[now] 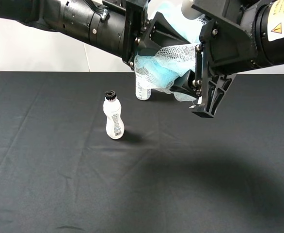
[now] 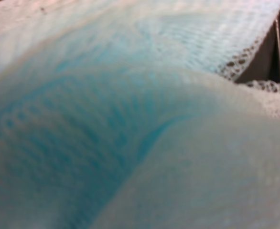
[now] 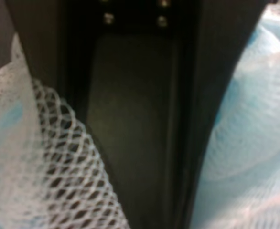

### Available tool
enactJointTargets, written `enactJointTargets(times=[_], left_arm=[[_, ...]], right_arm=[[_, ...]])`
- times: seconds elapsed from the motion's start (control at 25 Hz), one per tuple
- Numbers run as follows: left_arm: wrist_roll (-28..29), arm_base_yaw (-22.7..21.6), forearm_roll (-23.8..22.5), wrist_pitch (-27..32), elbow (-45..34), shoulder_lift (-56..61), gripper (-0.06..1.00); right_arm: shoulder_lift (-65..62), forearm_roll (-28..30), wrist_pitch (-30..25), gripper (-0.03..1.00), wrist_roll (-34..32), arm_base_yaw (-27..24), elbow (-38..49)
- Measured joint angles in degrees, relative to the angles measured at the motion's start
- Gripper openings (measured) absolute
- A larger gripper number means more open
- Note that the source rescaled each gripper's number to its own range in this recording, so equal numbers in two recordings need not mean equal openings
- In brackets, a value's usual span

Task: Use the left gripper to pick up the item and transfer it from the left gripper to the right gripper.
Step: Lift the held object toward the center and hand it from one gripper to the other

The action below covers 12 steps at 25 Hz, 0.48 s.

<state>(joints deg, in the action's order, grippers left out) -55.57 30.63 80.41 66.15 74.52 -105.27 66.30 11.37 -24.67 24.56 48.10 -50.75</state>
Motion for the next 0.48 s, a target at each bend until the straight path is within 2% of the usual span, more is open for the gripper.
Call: enactJointTargets(times=[0.08, 0.16, 0.24, 0.28, 0.36, 0.48], left_arm=[[0.06, 0.00, -0.17, 0.00, 0.00, 0.00, 0.02], [0.06, 0.00, -0.88, 0.05, 0.00, 0.11, 0.24], [0.20, 0.07, -2.75, -0.23, 0.00, 0.13, 0.54], [0.31, -0.06, -3.20, -0.50, 0.00, 0.13, 0.64], [0.45, -0.19, -3.67, -1.19, 0.00, 0.13, 0.74], [0.45, -0.19, -3.99, -1.42, 0.00, 0.13, 0.79]], right_arm=[[0.00, 0.00, 0.00, 0.71, 0.00, 0.00, 0.00], [0.05, -0.14, -0.44, 0.70, -0.10, 0.00, 0.23], [0.02, -0.62, -0.71, 0.69, -0.17, 0.00, 0.34], [0.02, -0.67, -0.86, 0.64, -0.17, 0.00, 0.34], [0.02, -0.74, -0.86, 0.55, -0.17, 0.00, 0.34], [0.02, -0.84, -1.01, 0.55, -0.17, 0.00, 0.36]])
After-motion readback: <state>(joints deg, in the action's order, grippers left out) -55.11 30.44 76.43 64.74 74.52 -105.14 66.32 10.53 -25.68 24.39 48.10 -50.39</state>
